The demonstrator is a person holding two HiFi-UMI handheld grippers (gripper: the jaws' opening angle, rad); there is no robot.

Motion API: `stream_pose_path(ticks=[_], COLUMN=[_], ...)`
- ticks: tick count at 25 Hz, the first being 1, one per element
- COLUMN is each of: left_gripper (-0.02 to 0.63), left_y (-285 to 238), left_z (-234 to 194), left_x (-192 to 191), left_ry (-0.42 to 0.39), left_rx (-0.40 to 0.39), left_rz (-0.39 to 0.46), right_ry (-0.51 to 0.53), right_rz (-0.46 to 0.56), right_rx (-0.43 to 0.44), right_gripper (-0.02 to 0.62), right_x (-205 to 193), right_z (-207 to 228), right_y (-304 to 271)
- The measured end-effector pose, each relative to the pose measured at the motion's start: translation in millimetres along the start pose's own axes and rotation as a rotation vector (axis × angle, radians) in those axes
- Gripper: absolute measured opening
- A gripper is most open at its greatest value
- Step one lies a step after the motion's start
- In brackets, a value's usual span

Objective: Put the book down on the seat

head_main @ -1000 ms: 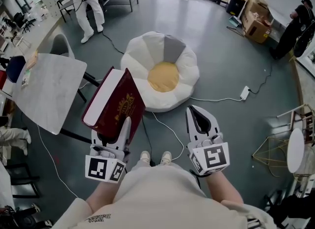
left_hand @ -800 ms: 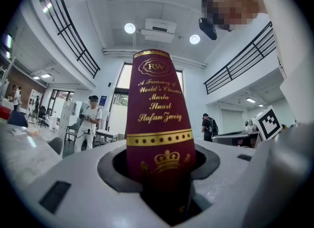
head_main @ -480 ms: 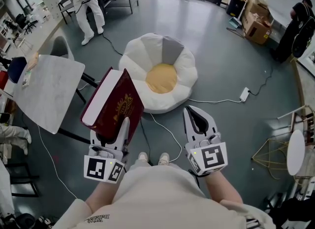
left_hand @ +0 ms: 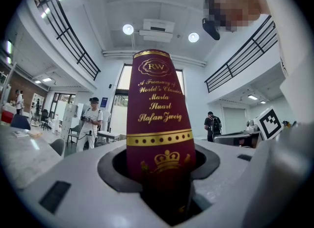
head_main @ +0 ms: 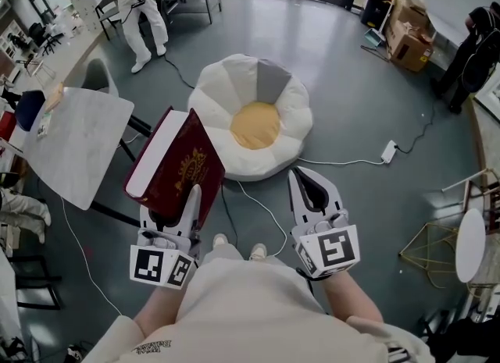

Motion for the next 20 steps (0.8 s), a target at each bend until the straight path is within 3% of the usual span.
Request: stream_pose_path(ticks=[12,20], left_gripper=[0.235,0.235], left_y=[-6.1,-17.6], left_z=[5.2,-20.5], left_x=[-9.4,-24.2], left_ry=[-0.003,0.025], left_rx=[-0.010,-0.010], left_rz=[0.026,0.037], right_ry=[-0.031,-0.024], right_rz=[0.048,0.023], right_rx=[0.013,0.005], right_gripper=[0.000,0.000], right_x=[-4.5,-16.4], right_z=[9.1,6.3], right_y=[-8.2,-32.7])
Point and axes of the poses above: the fingertips, and each gripper's own axes: y backward along the fingers, z to its right, x out of its top, the point moved 1 cm from there along y, backward along the fingers
